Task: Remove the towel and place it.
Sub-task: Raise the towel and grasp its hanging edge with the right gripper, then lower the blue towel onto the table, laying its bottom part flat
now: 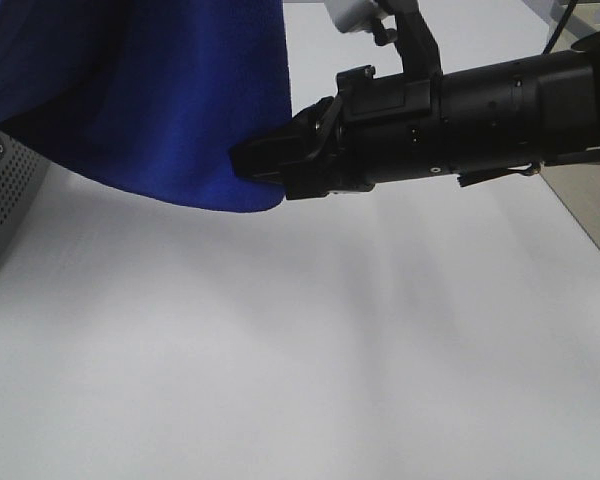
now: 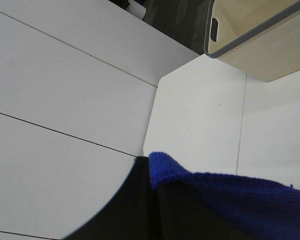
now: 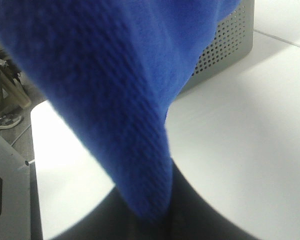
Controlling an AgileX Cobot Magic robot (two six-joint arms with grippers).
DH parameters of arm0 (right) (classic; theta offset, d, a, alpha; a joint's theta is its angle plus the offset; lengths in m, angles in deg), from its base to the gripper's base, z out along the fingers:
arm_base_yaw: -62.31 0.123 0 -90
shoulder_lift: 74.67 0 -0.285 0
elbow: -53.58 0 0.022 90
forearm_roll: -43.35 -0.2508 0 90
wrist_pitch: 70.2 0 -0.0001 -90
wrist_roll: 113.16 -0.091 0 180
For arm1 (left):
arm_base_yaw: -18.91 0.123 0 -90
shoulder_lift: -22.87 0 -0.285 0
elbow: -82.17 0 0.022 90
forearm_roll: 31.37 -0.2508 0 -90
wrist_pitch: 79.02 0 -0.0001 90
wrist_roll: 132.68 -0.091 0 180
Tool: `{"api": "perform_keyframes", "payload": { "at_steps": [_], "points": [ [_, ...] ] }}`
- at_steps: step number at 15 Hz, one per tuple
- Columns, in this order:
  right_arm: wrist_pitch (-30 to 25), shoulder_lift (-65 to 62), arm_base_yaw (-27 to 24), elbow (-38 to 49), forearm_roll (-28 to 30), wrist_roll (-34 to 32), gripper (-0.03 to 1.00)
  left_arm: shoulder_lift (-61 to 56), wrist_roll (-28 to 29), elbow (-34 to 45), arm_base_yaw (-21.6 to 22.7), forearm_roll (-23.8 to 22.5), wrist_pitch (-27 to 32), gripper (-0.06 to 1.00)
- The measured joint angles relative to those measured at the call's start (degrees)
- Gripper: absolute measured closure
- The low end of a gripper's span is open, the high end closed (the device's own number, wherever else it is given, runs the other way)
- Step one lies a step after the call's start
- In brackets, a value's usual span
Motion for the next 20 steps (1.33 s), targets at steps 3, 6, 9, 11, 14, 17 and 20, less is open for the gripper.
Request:
{"api": "perform_keyframes", "payload": {
  "at_steps": [3, 6, 9, 11, 14, 17, 20],
  "points": [
    [2.86, -4.01, 0.0, -0.06, 9.8, -14.21, 0.95, 1.2, 2.52, 0.0, 0.0, 0.0, 0.0, 0.94],
    [6.93, -9.34, -0.17, -0.29, 30.08, -37.47, 0.95, 2.86, 3.44, 0.0, 0.0, 0.0, -0.29, 0.94],
    [-1.43, -12.78, -3.95, -6.59, 60.91, -66.52, 0.95, 2.98, 9.68, 0.06, 0.0, 0.0, -4.41, 0.94],
    [-11.97, -13.12, -5.27, -14.15, 79.24, -81.59, 0.95, 2.98, 12.49, 0.06, 0.0, 0.0, -5.21, 0.94],
    [-24.64, -13.24, -5.33, -25.27, 91.5, -90.58, 0.95, 3.04, 18.56, 0.06, 0.29, -0.06, -5.73, 0.94],
    [-33.0, -13.29, -5.33, -37.53, 96.2, -91.85, 0.95, 3.04, 27.5, 0.06, 2.23, -0.17, -5.1, 0.94],
    [-34.84, -13.64, -5.33, -43.2, 98.84, -91.9, 0.95, 1.83, 33.75, 0.06, 2.46, -0.23, -1.49, 0.94]
  ]
}}
